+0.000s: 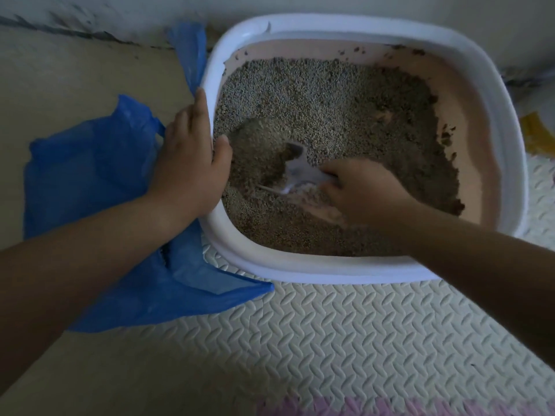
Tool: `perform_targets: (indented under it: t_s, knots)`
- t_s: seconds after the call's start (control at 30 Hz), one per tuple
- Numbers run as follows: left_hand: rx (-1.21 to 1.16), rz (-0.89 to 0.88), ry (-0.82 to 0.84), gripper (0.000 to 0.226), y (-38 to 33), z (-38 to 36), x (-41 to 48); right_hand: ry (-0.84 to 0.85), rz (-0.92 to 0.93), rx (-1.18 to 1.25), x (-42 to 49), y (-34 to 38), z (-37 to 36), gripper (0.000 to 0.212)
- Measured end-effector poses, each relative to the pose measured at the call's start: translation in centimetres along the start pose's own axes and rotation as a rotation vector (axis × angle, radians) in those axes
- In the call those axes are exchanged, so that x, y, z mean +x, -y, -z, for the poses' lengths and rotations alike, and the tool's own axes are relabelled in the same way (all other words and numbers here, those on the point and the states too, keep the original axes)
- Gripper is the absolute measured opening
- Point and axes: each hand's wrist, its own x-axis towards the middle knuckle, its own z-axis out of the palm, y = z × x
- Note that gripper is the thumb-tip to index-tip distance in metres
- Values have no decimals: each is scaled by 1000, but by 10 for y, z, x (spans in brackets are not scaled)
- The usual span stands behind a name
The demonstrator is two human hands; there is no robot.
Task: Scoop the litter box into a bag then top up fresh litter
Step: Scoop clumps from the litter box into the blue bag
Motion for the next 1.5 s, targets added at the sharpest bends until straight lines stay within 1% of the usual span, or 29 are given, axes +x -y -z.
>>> perform_targets:
  t_s: [0.17,0.3,0.4,0.43,0.53,0.63,0.77,0.9,1.0,1.13,1.33,1.5]
  knots:
    - [-12,6,18,61,1,1,0,-5,-24,88,16,2,-19,21]
    - [-14,18,14,62,1,1,-1,-37,-43,124,-5,-19,-10,18]
    - [-11,16,14,62,-1,2,-1,-93,-119,250,-25,-36,2,15]
    - [-8,18,17,62,-1,2,-1,-107,-122,258,-31,-40,5,12]
    - [8,27,28,63,-2,3,-1,-150,-100,217,-45,-49,11,9]
    - [22,31,40,64,-3,4,-2,-186,-135,237,-58,-53,10,14]
    - [43,41,50,63,-5,5,-2,-233,-106,261,-70,-50,8,17]
    - [37,56,62,63,-7,6,-2,-231,-35,254,-79,-51,16,14]
    - [13,54,59,62,-7,7,-4,-218,-48,319,-87,-53,25,16]
    - [26,51,59,62,-6,7,-4,-239,-12,327,-94,-55,31,19]
    - [35,56,64,62,-5,6,-2,-290,-90,403,-108,-73,41,20]
    - [47,51,63,64,-4,6,-1,-281,-150,326,-116,-82,37,23]
